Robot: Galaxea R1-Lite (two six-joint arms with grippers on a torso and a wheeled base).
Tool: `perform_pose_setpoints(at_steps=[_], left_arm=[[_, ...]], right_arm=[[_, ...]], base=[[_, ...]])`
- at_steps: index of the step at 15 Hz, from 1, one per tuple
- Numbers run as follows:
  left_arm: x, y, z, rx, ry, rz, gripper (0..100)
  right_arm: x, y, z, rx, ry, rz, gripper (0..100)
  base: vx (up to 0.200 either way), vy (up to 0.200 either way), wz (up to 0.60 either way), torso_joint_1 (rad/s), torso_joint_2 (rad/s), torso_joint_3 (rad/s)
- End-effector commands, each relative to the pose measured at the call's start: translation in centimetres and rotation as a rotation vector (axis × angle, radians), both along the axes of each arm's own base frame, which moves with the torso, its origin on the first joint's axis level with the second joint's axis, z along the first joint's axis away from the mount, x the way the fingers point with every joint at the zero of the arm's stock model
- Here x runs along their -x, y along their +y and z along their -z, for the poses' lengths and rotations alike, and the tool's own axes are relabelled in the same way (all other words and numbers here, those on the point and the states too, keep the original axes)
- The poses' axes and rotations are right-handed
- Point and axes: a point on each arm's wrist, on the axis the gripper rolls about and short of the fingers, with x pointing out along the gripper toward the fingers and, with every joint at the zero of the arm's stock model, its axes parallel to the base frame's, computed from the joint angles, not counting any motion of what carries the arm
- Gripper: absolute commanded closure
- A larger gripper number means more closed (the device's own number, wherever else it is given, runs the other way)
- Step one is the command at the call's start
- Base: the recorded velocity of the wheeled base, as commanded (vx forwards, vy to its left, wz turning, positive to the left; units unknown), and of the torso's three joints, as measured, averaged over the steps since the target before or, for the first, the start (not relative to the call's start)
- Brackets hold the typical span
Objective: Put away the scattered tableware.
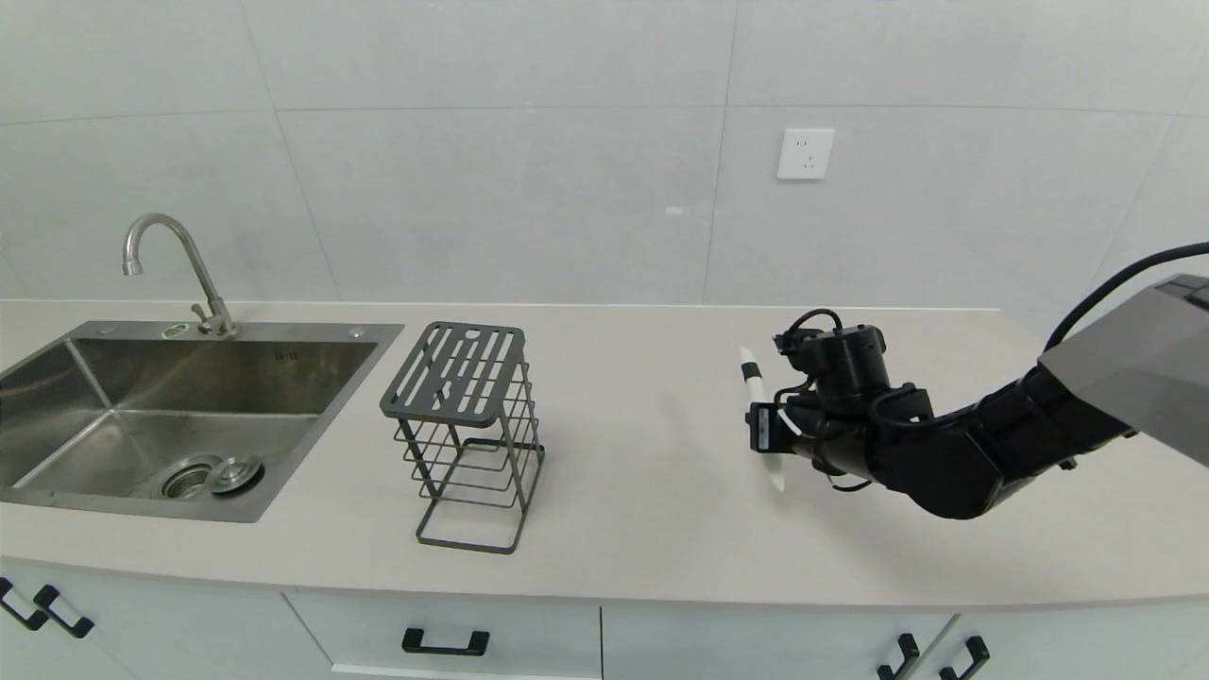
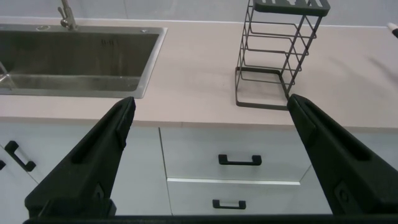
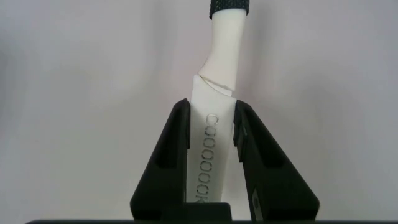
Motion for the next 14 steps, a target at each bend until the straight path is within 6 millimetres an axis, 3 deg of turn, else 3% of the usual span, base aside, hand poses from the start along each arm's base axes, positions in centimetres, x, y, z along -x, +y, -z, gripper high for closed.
perform_pose_setpoints(at_steps=[1,7,14], left_arm=[[0.0,0.0,0.0,0.001,0.001,0.000,0],[0.0,0.0,0.0,0.001,0.001,0.002,0],[0.0,0.0,0.0,-0.015,0.000,0.008,0]], right_arm=[[-0.1,0.1,-0.5,-0.018,-0.041,-0.033,100],[0.7,0.2,-1.2,-0.103,-0.275,-0.307,100],[0.3,-2.2,-1.2,-0.041,-0.502,-0.557,100]], base=[[0.000,0.000,0.00,0.000,0.00,0.000],[0.000,0.000,0.00,0.000,0.00,0.000],[0.000,0.000,0.00,0.000,0.00,0.000]])
